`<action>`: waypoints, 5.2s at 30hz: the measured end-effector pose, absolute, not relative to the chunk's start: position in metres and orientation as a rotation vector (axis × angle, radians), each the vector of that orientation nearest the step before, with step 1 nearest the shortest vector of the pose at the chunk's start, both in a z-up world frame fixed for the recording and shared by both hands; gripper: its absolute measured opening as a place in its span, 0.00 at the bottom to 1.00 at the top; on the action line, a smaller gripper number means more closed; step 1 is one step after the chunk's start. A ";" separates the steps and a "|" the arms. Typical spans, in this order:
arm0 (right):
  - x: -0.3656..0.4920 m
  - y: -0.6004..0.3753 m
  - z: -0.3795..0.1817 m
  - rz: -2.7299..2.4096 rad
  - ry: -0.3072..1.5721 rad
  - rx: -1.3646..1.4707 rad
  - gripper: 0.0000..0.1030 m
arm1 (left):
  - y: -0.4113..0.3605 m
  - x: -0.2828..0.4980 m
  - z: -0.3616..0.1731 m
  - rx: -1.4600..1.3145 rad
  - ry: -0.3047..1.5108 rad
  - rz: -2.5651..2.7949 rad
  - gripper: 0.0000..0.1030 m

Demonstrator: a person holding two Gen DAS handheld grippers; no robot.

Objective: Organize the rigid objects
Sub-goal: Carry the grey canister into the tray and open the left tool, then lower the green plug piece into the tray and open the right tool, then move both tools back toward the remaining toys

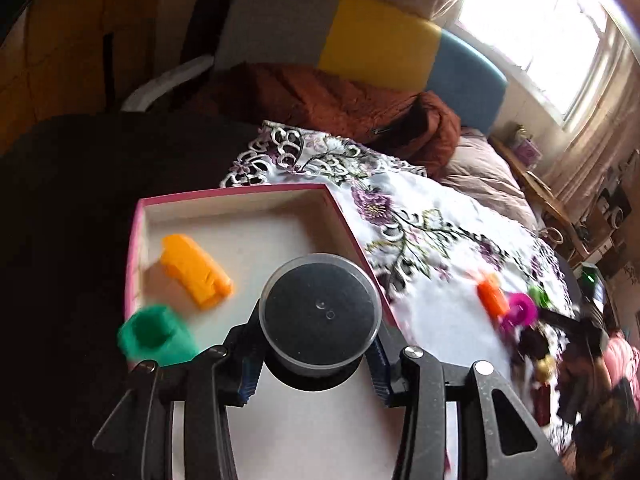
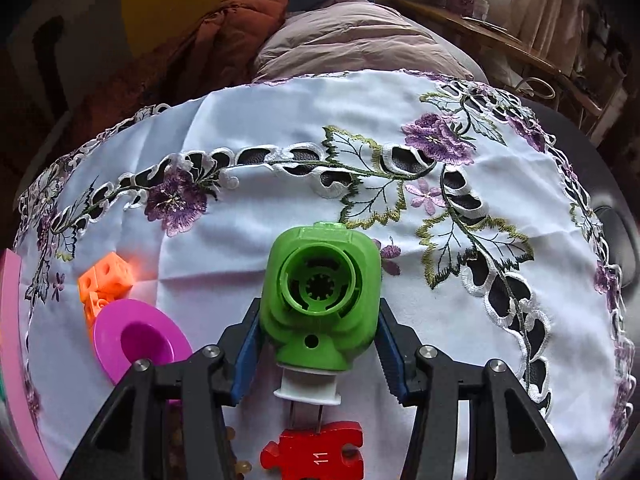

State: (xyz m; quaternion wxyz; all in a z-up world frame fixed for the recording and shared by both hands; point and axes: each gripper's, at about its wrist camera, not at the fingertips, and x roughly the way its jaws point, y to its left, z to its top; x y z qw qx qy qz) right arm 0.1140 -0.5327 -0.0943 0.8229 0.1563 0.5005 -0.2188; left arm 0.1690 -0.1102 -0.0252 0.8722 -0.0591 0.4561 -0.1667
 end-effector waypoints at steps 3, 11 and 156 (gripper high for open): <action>0.114 -0.533 -0.094 -0.462 1.068 0.325 0.51 | -0.121 0.195 -0.041 -0.071 0.975 -0.295 0.43; 0.116 -0.533 -0.095 -0.453 1.069 0.312 0.51 | -0.126 0.222 -0.066 -0.029 1.019 -0.258 0.69; 0.012 -0.561 -0.027 -0.650 0.690 0.675 0.97 | -0.212 0.038 -0.008 0.119 0.932 -0.554 0.73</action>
